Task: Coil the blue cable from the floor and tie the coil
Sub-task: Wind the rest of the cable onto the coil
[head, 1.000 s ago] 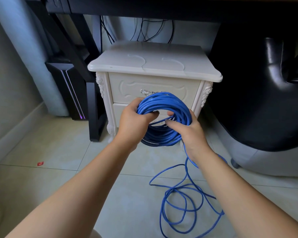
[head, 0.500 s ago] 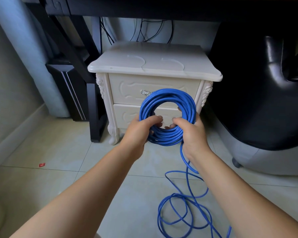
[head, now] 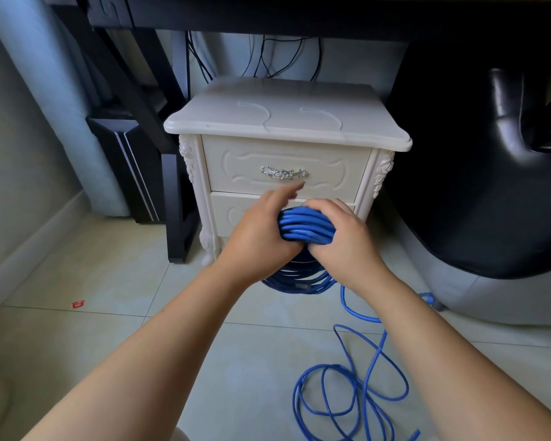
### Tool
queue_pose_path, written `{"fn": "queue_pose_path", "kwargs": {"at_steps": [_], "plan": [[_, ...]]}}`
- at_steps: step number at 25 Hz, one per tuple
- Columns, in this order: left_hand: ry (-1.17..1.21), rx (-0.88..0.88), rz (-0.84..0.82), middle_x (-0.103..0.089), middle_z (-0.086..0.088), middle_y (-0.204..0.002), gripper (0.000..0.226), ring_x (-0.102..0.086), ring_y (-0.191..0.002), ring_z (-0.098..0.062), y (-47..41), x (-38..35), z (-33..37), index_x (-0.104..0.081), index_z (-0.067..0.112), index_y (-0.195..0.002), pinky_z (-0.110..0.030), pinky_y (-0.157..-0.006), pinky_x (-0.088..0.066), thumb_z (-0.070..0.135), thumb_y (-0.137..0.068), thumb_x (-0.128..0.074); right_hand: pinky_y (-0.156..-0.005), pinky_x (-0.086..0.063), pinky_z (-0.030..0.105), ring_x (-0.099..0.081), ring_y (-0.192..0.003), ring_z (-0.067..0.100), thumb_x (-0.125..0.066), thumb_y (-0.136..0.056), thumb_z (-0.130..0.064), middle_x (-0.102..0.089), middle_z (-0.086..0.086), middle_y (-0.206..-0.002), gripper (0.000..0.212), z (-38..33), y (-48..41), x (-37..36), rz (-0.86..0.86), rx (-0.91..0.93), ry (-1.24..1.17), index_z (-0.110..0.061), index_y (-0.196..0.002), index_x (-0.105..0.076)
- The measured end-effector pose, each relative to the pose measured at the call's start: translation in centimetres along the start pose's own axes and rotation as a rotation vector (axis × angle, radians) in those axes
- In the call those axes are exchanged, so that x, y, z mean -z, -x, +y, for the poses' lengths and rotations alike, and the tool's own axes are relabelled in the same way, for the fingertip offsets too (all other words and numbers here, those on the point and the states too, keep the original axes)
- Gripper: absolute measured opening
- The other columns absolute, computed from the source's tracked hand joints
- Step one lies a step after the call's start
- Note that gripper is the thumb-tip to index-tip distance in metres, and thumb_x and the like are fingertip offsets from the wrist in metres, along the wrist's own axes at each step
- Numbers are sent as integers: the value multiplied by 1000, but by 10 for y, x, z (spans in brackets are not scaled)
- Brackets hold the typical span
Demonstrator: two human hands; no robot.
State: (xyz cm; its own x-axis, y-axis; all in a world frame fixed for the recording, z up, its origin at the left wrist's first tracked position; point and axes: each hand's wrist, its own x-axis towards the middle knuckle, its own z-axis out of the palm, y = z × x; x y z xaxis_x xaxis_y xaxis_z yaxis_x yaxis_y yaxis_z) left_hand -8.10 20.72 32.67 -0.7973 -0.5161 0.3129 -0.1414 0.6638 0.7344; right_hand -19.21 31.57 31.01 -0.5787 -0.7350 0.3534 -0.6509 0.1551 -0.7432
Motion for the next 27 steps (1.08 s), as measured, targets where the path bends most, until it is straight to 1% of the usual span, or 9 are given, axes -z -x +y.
{"fn": "queue_pose_path", "kwargs": {"at_steps": [3,5,8,12,16,18,21,24,27], "plan": [[-2,123,43,-68,10,-84,36,-62,-77,-4,1,-4,3,-64,25,-113,-13,-66,-46,15,-79,-69,-82,-45,14,-57,-95,3,-64,-71,4,-62,-11,-110,57,-2,1,-2,45,24,-40,-30,-116,-64],[109,191,88,-69,4,-75,19,-63,-70,-7,0,-5,4,-67,21,-96,-18,-62,-47,15,-79,-72,-83,-47,14,-61,-98,2,-64,-72,3,-65,-13,-113,60,-2,0,-1,87,-35,-125,-33,-119,-62],[419,301,163,-71,-5,-80,20,-65,-71,-15,-4,0,2,-68,14,-96,-29,-66,-51,12,-78,-77,-78,-49,15,-64,-93,0,-65,-77,2,-68,-15,-106,55,-1,-3,1,115,-178,-302,-36,-117,-60],[623,377,184,-66,9,-69,24,-60,-62,-4,-6,2,2,-68,12,-99,-17,-59,-46,7,-78,-78,-75,-50,15,-66,-86,0,-70,-82,-6,-69,-10,-101,49,4,0,0,106,-321,-457,-36,-119,-57],[778,455,247,-59,10,-62,17,-55,-63,-12,-8,3,2,-66,17,-88,-29,-71,-48,8,-79,-77,-89,-56,38,-69,-89,11,-73,-81,-13,-70,-8,-92,43,7,1,-3,95,-386,-547,-33,-117,-60],[898,517,297,-54,7,-60,15,-49,-61,-14,-9,3,3,-64,19,-84,-36,-73,-47,9,-80,-75,-97,-53,40,-69,-96,14,-74,-83,-15,-70,-6,-96,43,8,2,-6,101,-387,-651,-28,-121,-59],[1039,649,341,-48,3,-61,11,-47,-63,-14,-6,-2,6,-64,17,-79,-36,-72,-44,15,-82,-74,-98,-52,38,-68,-105,16,-81,-76,-26,-70,1,-111,60,7,3,-19,95,-398,-728,-26,-129,-54],[1141,720,311,-51,3,-60,13,-52,-67,-16,-3,-10,6,-64,15,-77,-36,-76,-47,19,-83,-74,-101,-49,47,-68,-106,22,-83,-59,-39,-71,7,-110,73,7,5,-31,97,-479,-765,-19,-124,-57],[1067,679,174,-62,-1,-72,7,-60,-75,-16,2,-12,6,-67,15,-85,-33,-80,-49,19,-85,-72,-95,-51,56,-68,-100,31,-77,-60,-24,-69,12,-97,57,12,2,-25,222,-522,-765,-10,-112,-60]]}}
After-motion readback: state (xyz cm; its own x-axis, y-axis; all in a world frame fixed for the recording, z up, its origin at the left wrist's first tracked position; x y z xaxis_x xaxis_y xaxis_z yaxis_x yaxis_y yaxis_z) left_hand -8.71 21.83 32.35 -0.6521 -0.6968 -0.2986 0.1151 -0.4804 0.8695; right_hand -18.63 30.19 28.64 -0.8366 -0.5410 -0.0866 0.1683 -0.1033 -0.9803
